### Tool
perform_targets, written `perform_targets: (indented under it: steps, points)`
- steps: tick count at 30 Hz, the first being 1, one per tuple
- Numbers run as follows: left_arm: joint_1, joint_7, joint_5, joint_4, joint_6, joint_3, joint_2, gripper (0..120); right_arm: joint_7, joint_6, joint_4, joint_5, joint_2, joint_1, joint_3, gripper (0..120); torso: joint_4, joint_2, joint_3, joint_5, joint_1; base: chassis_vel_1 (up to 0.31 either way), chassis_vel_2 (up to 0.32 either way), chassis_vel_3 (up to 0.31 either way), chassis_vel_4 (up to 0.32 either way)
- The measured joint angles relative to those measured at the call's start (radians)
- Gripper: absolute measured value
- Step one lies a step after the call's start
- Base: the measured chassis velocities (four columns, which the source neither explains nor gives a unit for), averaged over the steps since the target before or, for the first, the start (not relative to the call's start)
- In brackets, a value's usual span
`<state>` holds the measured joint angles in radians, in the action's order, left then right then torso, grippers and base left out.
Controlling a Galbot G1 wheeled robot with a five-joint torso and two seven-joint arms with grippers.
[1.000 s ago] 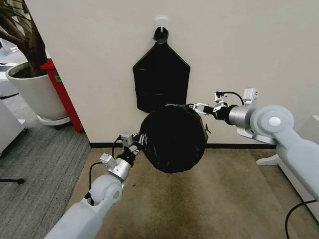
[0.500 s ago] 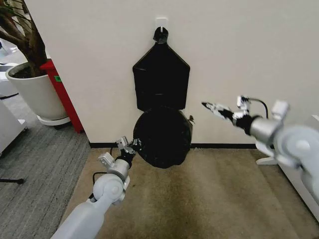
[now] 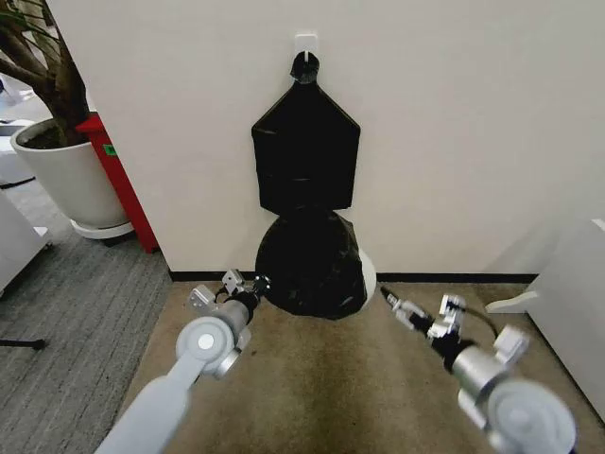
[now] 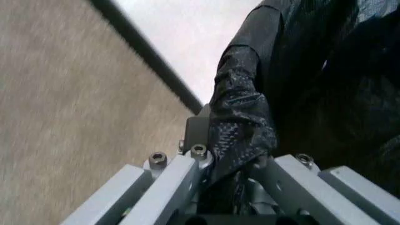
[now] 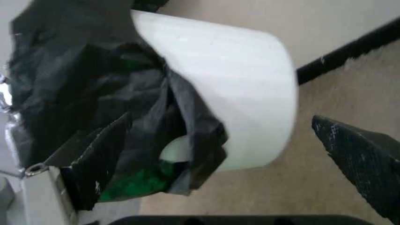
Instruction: Place the garbage bag over the trash bin.
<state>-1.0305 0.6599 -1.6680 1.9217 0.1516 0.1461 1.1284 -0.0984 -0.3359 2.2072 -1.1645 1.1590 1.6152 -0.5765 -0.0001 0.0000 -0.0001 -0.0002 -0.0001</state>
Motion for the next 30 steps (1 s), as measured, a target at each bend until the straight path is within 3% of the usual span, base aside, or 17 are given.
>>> perform_targets:
  steps: [5,14,25,30]
  points:
    - [0.01,0.084,-0.104,-0.009,0.029,0.004,0.017,2,-0.022,0.028,0.005,0.034,0.045,0.013,0.046,100,0.0002,0.0,0.0,0.0001,0.0,0.0,0.0,0.0,0.0]
    - [0.012,0.087,-0.085,-0.005,0.038,-0.012,0.018,2,-0.048,0.038,-0.03,0.085,0.071,0.005,0.107,100,0.0002,0.0,0.0,0.0001,0.0,0.0,0.0,0.0,0.0]
    - [0.008,0.099,-0.074,0.032,0.035,-0.014,0.008,2,-0.053,0.098,-0.205,0.14,0.057,-0.021,0.101,100,0.0002,0.0,0.0,0.0004,0.0,0.0,0.0,0.0,0.0]
    - [0.008,0.105,-0.06,0.038,0.035,-0.024,0.014,2,-0.067,0.103,-0.149,0.127,0.063,0.008,0.105,100,0.0002,0.0,0.0,0.0,0.0,0.0,0.0,0.0,0.0]
